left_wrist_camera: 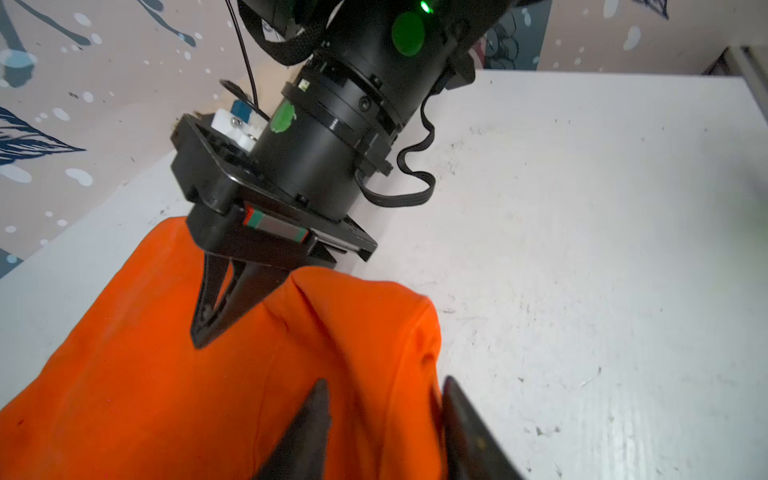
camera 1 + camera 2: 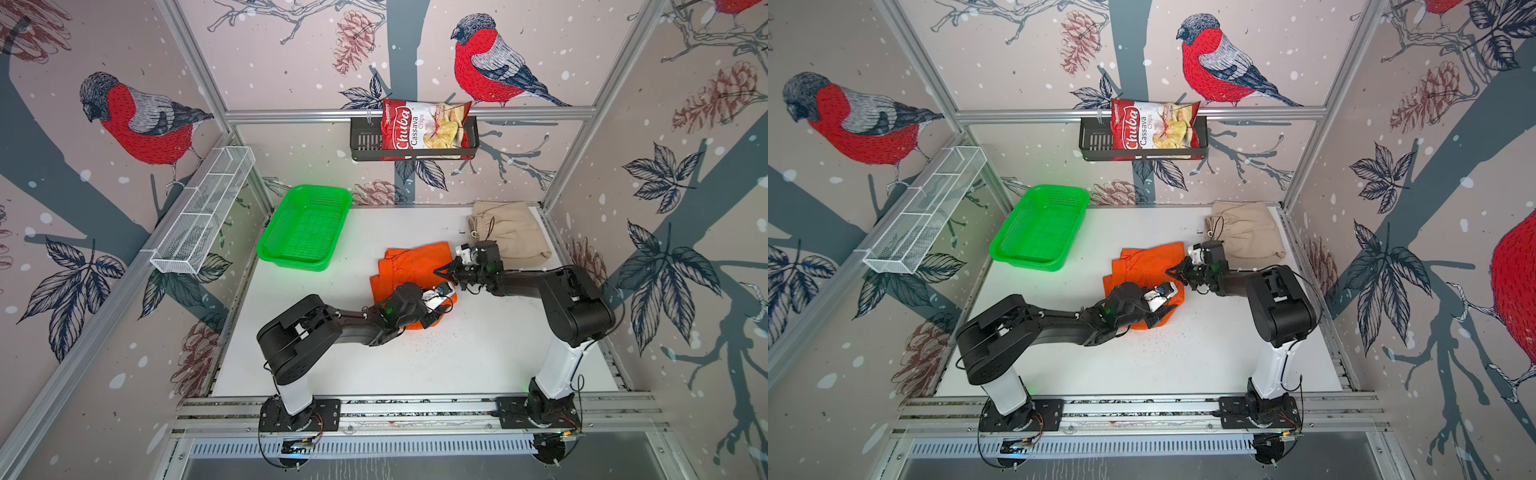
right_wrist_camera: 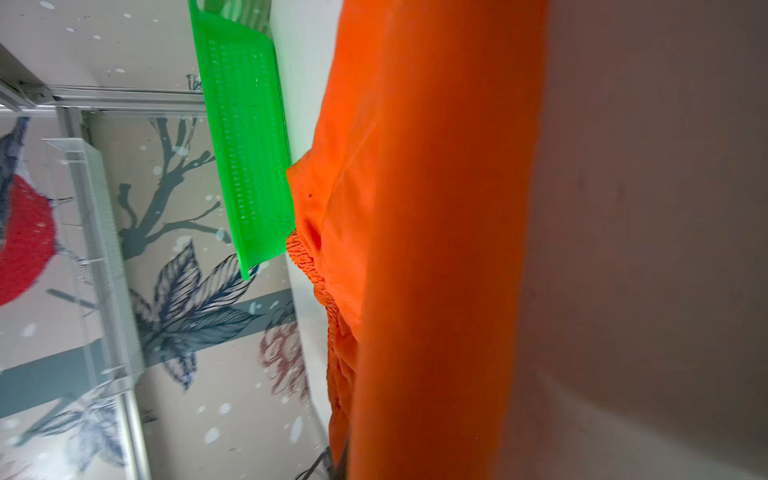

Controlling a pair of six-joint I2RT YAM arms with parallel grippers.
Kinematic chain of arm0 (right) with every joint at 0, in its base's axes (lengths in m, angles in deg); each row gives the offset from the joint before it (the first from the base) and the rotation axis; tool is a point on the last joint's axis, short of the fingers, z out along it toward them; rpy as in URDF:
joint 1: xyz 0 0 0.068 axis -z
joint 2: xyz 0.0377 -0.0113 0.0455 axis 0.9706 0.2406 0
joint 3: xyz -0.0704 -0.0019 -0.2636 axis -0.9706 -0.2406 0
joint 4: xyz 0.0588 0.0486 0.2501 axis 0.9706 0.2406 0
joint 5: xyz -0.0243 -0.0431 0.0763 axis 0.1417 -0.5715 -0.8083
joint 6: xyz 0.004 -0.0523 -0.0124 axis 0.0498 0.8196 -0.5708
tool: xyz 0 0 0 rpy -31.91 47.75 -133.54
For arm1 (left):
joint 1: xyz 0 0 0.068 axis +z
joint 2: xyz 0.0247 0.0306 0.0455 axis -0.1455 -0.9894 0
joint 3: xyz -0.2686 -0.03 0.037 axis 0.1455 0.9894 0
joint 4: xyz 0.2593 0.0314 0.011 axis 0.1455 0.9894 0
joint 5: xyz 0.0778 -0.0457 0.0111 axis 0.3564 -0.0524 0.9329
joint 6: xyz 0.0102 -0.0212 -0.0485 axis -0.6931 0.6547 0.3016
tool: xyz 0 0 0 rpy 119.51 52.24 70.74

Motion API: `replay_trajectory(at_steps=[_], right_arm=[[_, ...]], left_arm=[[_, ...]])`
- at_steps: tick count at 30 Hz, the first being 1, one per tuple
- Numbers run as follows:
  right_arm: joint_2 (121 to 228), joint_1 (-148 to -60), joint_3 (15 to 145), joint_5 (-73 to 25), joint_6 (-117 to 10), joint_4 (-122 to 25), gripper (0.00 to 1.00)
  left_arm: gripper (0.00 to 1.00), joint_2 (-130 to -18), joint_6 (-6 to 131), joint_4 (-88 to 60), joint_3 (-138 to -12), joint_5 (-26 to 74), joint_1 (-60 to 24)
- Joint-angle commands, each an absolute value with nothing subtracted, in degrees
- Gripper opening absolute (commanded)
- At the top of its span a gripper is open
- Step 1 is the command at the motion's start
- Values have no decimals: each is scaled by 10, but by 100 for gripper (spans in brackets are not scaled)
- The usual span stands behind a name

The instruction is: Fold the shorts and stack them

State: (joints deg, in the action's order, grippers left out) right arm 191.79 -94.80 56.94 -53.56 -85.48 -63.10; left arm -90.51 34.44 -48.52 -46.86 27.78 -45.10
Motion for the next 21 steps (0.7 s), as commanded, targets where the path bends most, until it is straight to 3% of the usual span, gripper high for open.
replay_trajectory(at_steps=[1,5,11,21], right_arm=[[1897,-941,637,-414,-647,-409,1],[1904,-935,738,-298,-515,-274,0],[1938,-924,851,-237,-407,-214,0],[1978,-878,1011,-269,-348,-178,0]], left_arm=[[58,-870,384,-483,-458,357,-450],[59,-818,392,-471,-430,404,-448],[59,-770,395,-449,-399,434,-440],[59,-727,412,-444,-367,445,-423]])
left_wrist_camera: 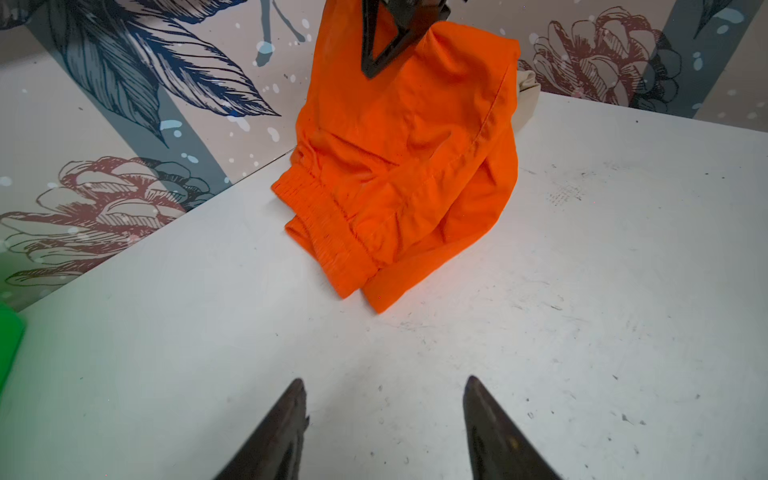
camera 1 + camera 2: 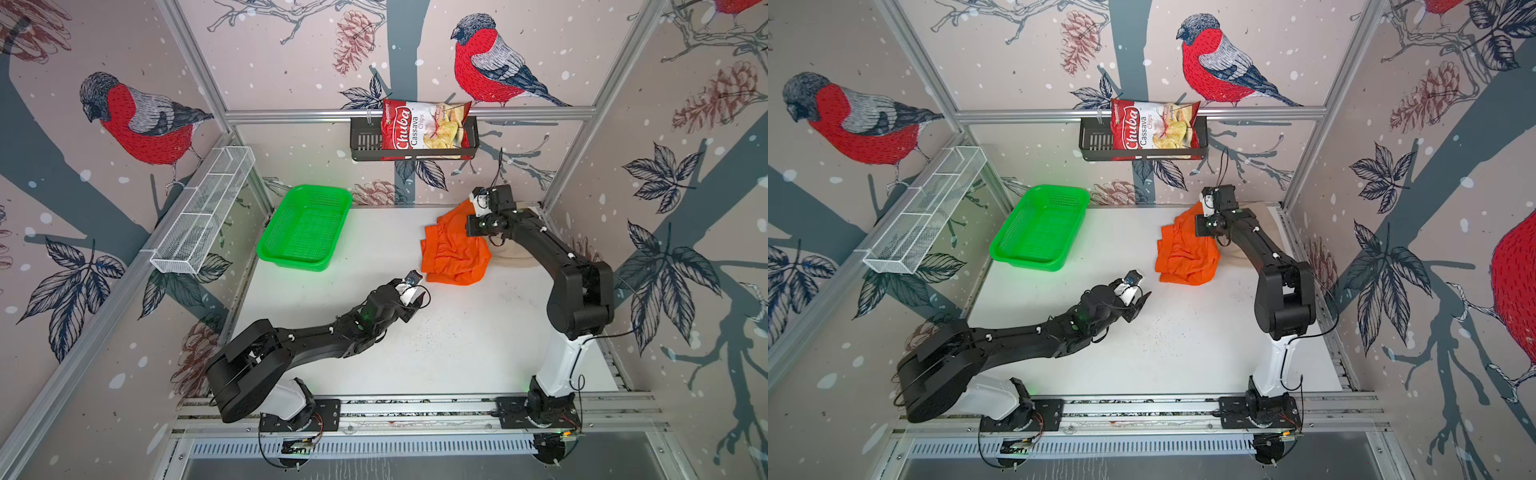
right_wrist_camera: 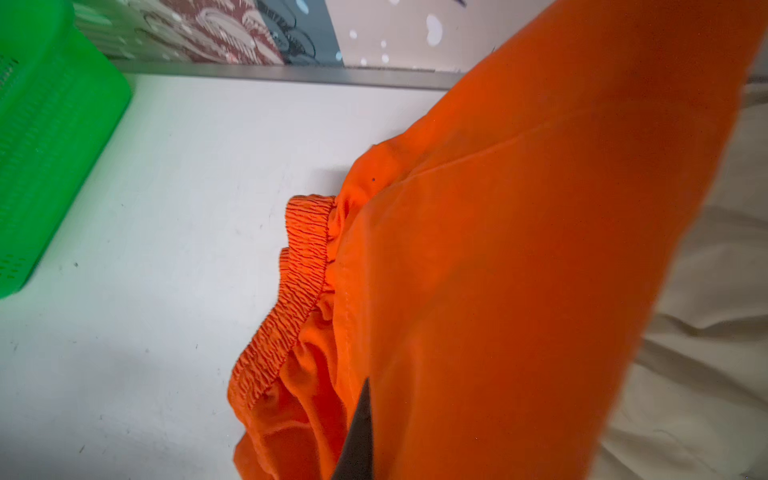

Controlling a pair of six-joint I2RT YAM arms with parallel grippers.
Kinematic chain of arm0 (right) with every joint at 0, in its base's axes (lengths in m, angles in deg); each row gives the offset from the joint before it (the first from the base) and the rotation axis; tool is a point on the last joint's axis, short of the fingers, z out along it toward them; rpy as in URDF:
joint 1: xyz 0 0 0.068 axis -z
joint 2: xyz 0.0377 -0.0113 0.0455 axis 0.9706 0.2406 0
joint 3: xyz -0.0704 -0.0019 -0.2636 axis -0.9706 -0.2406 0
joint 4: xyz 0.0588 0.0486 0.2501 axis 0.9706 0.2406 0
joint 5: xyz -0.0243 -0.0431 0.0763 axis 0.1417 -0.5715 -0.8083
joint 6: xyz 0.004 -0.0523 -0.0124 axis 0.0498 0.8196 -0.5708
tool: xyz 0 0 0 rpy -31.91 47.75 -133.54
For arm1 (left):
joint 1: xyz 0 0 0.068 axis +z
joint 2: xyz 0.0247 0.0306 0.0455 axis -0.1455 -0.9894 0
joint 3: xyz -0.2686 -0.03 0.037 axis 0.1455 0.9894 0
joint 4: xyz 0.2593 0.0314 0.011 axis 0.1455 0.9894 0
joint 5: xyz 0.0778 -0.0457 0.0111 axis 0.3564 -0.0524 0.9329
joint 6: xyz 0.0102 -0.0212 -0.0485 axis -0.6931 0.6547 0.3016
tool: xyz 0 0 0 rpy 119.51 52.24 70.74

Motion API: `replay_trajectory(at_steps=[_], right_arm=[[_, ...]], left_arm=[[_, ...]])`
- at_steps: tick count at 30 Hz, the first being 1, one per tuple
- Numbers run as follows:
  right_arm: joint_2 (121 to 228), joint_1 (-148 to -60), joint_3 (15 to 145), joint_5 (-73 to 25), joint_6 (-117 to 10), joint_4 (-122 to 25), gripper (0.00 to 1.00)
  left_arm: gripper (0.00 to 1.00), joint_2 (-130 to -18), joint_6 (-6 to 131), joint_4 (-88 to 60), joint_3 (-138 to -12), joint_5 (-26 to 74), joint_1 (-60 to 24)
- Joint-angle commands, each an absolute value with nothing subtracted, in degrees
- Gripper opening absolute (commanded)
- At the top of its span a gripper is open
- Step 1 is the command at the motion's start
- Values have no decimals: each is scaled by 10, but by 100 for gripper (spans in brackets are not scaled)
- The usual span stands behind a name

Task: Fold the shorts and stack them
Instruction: 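Carry the orange shorts with the right gripper onto the beige shorts and release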

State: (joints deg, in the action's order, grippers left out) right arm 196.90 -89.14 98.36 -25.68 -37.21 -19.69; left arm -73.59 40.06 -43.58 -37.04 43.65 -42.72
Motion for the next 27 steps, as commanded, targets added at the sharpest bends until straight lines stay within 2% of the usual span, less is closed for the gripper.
replay_trajectory(at_steps=[1,21,27], right_arm=[[1983,-870,1024,-278,-347,-172,0],[2109,-798,1293,-364,-286,-49,0],[2107,-786,1331,-415,-295,-29,0]], left_arm=[[59,-725,412,-443,-365,445,-421],[59,-706,405,-433,-364,445,-403],[59,-706,402,-430,-368,445,-400]])
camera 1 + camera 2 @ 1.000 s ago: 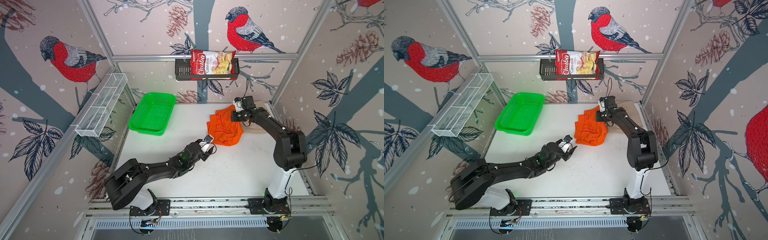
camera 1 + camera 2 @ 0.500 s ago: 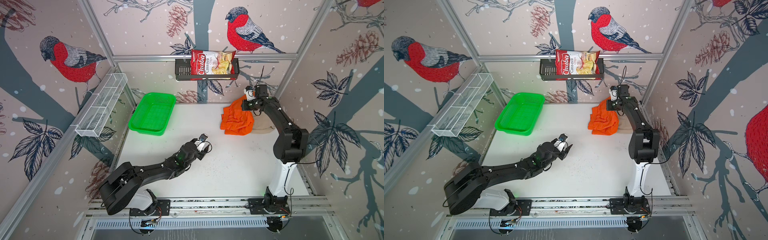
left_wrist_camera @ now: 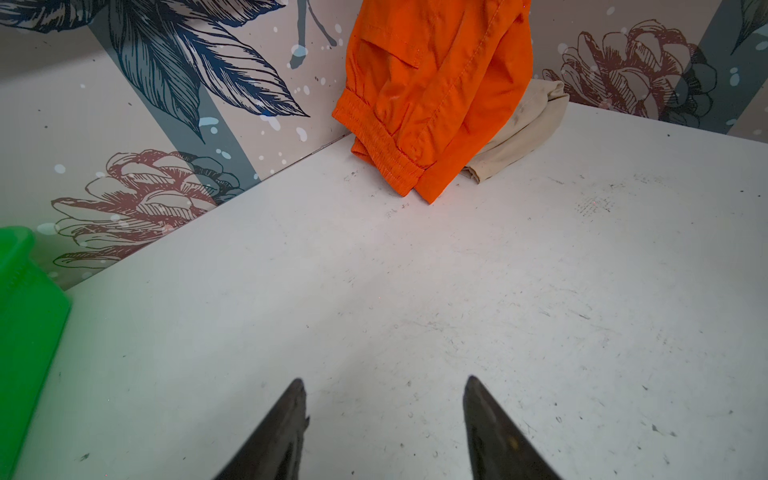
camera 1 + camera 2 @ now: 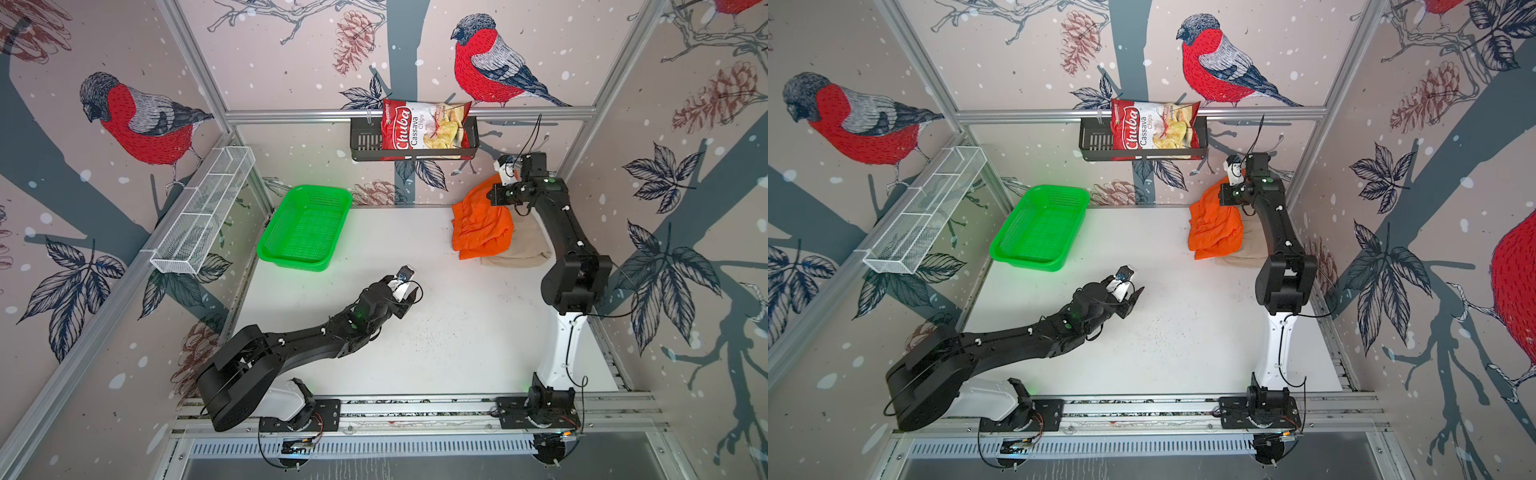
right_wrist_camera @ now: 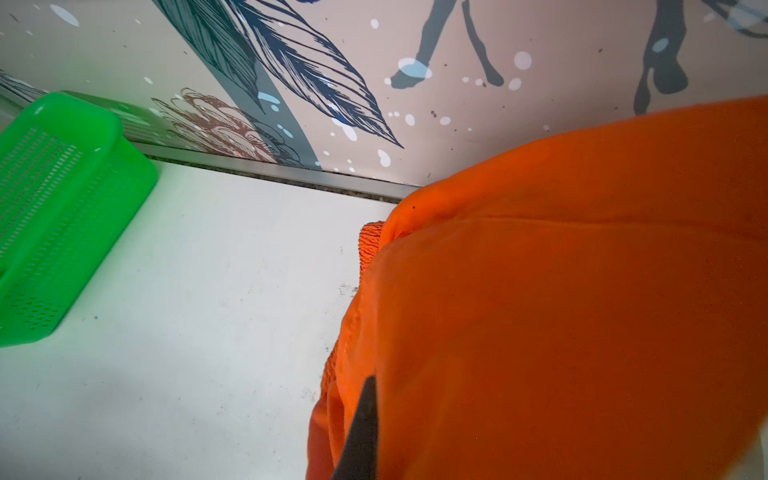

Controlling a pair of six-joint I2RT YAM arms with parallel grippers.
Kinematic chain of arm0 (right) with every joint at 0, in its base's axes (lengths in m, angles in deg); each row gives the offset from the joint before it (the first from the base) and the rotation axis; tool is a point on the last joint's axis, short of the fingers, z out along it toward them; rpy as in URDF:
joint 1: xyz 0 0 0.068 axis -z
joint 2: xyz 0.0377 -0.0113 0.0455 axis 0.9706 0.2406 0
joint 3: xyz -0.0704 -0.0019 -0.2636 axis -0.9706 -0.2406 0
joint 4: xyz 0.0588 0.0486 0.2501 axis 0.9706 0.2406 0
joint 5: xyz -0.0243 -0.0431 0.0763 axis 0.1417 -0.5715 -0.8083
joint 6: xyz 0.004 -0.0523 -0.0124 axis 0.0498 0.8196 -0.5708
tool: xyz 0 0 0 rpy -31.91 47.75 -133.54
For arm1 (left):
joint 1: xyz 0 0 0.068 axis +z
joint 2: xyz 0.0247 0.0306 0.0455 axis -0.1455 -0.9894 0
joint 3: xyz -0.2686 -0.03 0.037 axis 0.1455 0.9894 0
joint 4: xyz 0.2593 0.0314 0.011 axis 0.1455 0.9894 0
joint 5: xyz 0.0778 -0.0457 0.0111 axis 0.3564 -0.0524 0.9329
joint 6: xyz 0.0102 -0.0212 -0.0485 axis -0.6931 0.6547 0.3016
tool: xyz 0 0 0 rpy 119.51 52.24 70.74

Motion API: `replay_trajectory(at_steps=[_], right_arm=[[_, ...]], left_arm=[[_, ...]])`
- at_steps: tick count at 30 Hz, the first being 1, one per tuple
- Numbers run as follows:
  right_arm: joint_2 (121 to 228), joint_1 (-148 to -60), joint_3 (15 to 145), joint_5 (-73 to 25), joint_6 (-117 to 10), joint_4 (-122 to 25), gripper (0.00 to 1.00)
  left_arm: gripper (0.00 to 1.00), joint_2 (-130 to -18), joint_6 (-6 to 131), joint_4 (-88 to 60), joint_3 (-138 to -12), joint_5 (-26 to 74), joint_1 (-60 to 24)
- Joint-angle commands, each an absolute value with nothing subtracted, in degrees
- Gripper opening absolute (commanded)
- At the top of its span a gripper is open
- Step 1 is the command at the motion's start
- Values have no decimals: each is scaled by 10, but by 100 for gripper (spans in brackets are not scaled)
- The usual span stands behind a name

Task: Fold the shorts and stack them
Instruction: 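Carry the orange shorts with the right gripper onto the beige shorts and release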

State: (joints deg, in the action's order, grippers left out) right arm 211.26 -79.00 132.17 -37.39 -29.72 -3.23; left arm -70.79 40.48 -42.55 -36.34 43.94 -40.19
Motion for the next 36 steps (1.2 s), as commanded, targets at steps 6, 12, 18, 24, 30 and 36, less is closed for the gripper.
replay_trajectory(at_steps=[6,12,18,24,30,36], right_arm=[[2105,-774,1348,-423,-286,-13,0],[2130,-750,1379,-438,-283,8,0],[2142,-706,1354,-416,-313,-12,1],[2171,-657,1290,-319,-375,-102,9],[2227,-646,1289,-200,-418,-148,57],[2188,-645,1248,-141,-441,-191,99]], left_arm=[[59,-710,402,-430,-374,440,-400],[59,-715,402,-432,-379,437,-400],[59,-720,403,-433,-386,433,-400],[59,-726,412,-432,-388,435,-400],[61,-723,438,-434,-385,457,-400],[74,-706,496,-429,-382,496,-379]])
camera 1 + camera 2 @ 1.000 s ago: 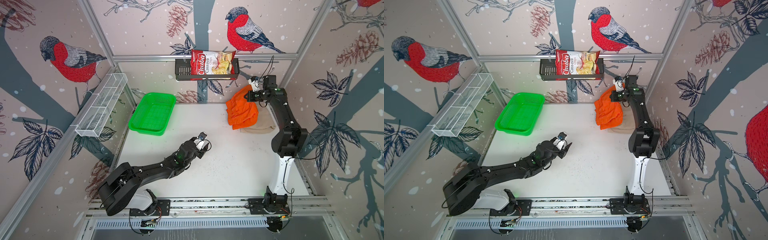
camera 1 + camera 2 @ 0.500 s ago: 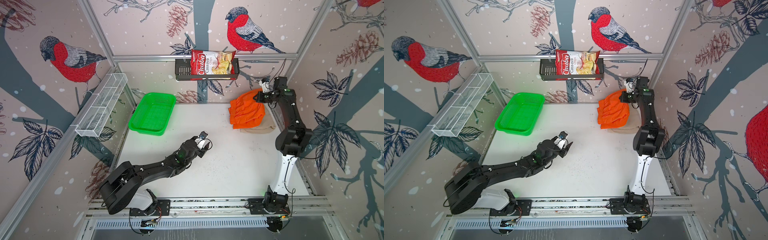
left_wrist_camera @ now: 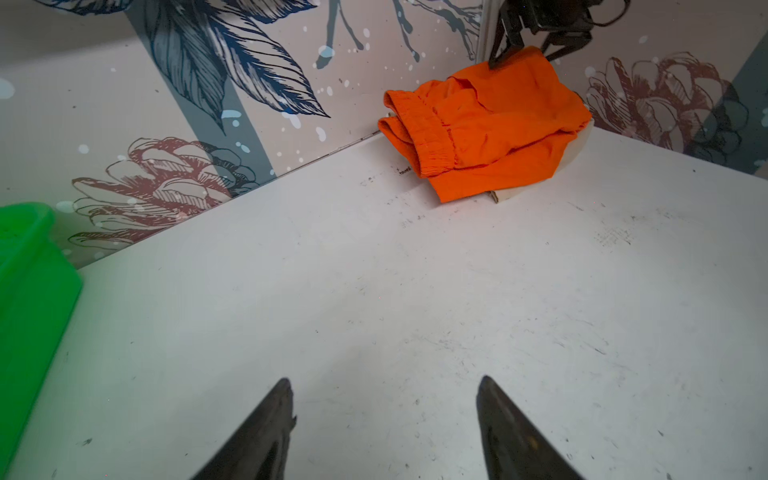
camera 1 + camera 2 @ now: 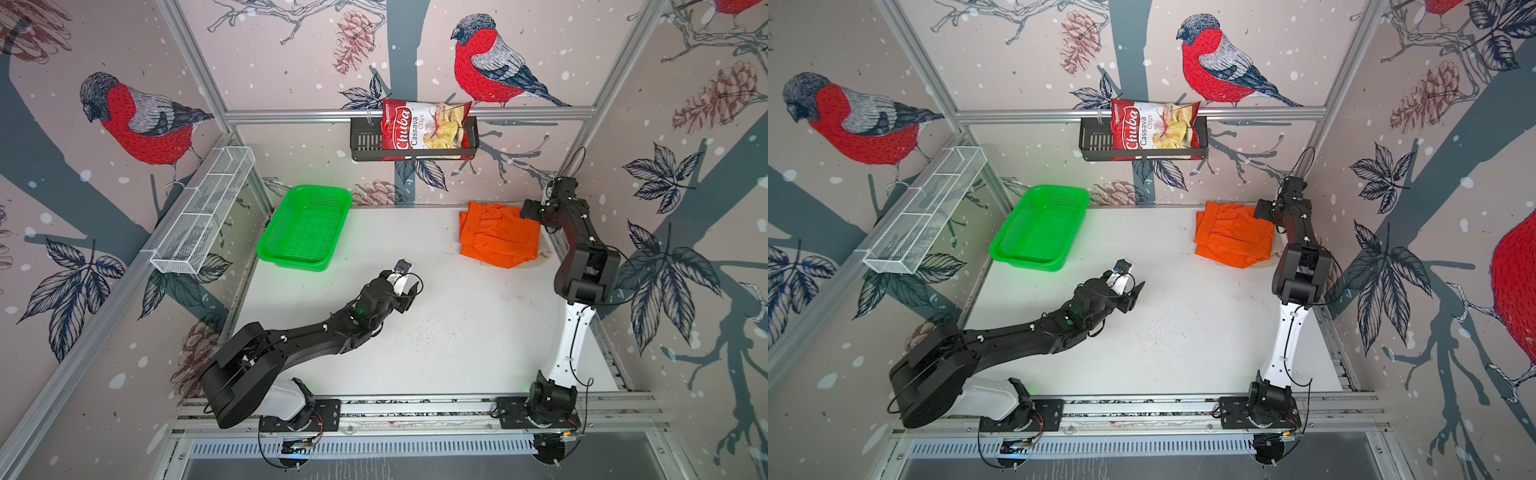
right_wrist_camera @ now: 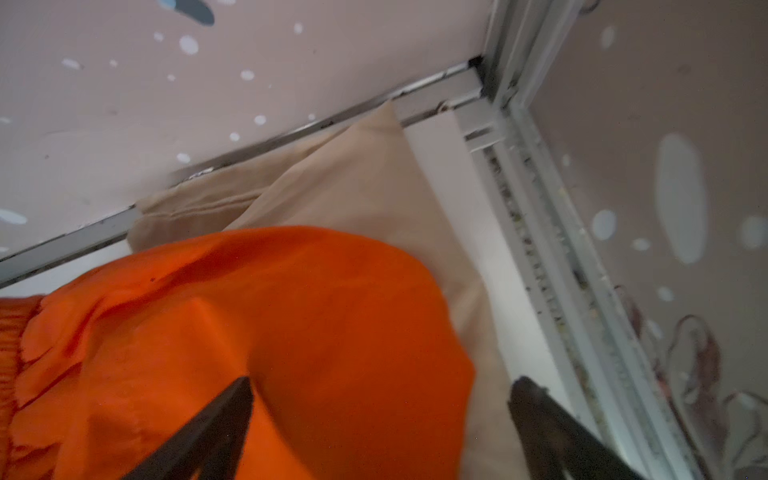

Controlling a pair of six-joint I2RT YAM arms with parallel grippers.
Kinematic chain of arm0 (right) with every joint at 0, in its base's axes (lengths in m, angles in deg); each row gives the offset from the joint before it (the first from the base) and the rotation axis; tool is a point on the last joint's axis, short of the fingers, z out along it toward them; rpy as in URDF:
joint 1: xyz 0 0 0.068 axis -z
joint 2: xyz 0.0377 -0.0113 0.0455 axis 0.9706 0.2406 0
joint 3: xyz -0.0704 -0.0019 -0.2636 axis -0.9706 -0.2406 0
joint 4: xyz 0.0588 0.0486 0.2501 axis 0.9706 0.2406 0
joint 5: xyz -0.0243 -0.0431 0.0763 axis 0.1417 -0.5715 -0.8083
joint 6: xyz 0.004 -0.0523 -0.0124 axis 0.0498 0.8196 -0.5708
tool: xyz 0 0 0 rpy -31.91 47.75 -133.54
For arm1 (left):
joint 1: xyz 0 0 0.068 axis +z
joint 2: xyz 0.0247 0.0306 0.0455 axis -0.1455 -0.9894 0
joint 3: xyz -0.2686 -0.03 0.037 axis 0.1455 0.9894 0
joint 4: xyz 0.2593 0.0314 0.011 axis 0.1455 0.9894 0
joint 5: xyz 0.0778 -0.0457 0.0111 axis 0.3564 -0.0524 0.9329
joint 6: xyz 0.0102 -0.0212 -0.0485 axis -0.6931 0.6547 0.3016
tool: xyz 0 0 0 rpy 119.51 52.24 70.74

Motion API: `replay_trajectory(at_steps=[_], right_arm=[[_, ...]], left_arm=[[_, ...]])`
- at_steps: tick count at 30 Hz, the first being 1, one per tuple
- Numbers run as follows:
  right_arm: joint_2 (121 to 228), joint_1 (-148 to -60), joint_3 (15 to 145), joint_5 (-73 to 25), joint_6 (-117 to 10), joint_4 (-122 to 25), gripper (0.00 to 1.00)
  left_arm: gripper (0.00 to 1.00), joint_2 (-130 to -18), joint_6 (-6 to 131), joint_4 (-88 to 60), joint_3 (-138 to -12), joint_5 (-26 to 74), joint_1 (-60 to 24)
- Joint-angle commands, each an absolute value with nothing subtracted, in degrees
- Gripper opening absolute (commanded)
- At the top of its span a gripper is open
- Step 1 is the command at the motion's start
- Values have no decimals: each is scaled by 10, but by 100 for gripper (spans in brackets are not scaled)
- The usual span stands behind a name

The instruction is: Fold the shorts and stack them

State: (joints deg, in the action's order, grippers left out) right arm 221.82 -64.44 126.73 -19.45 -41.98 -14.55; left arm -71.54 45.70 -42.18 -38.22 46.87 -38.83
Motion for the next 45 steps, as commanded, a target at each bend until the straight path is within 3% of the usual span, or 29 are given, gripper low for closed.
replay_trajectory(at_steps=[1,6,16,23,26,31,36,42,45], right_arm=[[2165,-646,1225,-135,-444,-208,99],[2021,-656,1072,-94,-458,-322,99],[1713,-720,671,-68,-441,-575,99],[1568,-754,400,-67,-428,-744,99],[1547,-761,325,-45,-425,-779,99],[1579,-757,208,-55,-431,-944,99],[1654,-762,202,-106,-409,-1022,99],[1708,-755,188,-113,-399,-1106,99],[1729,-763,157,-106,-390,-1183,99]], left_arm=[[78,-700,506,-427,-380,502,-372],[90,-652,539,-424,-364,557,-334],[96,-481,568,-412,-232,739,-191],[96,-453,496,-595,-90,755,-117],[97,-526,478,-733,-42,729,-92],[97,-659,417,-877,-68,683,-85],[97,-852,374,-1130,-66,656,-56],[97,-854,442,-1110,-63,584,7],[97,-818,472,-962,-111,552,34]])
